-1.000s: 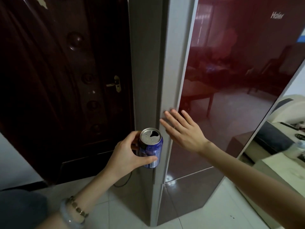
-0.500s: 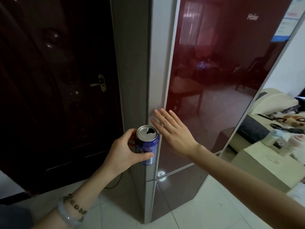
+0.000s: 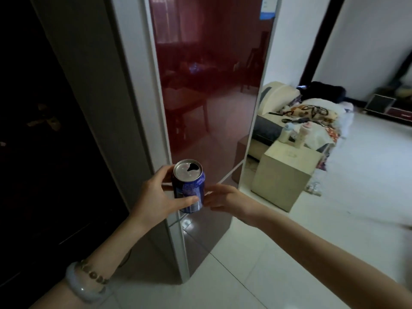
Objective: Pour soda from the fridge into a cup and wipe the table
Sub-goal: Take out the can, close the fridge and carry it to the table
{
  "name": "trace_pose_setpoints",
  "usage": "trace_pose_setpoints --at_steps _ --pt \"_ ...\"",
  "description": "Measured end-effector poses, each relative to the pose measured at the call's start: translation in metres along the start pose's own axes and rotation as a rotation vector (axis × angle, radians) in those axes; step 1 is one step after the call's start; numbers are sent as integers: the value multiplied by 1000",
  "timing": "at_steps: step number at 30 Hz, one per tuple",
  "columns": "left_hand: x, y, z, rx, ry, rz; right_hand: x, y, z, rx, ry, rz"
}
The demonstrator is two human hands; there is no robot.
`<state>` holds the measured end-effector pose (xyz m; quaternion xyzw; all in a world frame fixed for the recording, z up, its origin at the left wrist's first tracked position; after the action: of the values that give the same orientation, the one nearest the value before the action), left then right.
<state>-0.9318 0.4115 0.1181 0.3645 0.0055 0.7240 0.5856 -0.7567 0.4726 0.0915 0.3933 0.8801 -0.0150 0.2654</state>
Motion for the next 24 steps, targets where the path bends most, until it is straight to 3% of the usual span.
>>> trace_pose_setpoints --at_steps 8,24 --pt "-1 -84 38 -174 -152 -262 -86 30 70 405 -191 220" --pt "-36 -303 201 -539 -424 -790 -317 91 206 835 -190 733"
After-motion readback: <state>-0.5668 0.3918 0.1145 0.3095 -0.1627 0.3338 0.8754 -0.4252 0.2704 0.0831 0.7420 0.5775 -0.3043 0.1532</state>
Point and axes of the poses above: each hand's wrist, its own x-axis towards the middle knuckle, its own y-axis out of the back of the hand, z = x × y, the point moved 4 cm from there along x, towards the middle knuckle, and after that the axes turned 14 degrees about -y, right-handed, at the moved point
